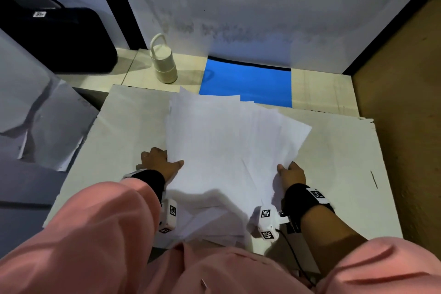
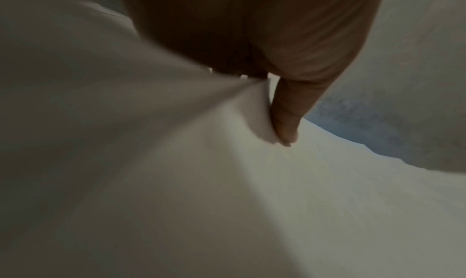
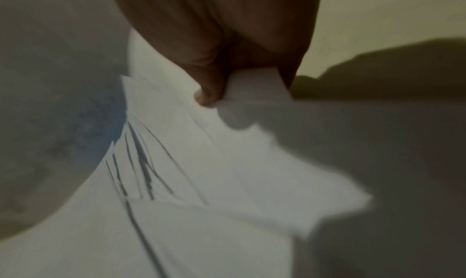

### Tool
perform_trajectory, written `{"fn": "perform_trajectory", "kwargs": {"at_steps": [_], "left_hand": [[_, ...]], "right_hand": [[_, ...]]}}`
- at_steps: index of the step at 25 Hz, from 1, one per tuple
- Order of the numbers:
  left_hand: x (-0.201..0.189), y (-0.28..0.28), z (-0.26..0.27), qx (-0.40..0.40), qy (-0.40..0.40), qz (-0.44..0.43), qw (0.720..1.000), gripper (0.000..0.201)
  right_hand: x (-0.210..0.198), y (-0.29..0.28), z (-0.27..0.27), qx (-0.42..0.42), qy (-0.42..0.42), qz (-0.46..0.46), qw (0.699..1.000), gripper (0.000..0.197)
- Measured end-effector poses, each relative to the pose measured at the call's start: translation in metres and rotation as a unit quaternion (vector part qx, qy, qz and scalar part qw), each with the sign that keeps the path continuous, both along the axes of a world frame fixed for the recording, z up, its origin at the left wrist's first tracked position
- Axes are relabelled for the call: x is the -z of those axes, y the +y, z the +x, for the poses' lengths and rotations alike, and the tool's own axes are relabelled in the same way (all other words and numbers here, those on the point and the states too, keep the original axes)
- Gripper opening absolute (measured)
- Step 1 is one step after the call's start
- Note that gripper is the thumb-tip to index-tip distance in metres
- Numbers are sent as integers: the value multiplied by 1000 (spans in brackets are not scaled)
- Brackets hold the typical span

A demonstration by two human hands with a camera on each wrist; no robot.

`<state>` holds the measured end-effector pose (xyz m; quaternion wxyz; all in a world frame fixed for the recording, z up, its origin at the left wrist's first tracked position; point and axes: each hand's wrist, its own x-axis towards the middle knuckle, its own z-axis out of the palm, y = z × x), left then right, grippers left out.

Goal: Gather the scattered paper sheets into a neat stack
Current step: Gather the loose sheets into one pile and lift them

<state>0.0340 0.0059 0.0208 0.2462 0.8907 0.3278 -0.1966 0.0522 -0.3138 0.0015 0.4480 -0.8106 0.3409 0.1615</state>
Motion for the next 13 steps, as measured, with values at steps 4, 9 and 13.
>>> {"fn": "perform_trajectory", "kwargs": {"at_steps": [4,9,13], "left_hand": [[-8,-14,9,-16,-13,-104,994,51],[2,-39,8,-58,-74,-283,955,46],[11,-53,6,-74,-94,-264,957,46]], "right_hand": [[-7,13,-1,32,19,40,999,40],[-12,14,-9,24,38,86,995,44],[-26,-10,-4,51,9,54,997,41]]}}
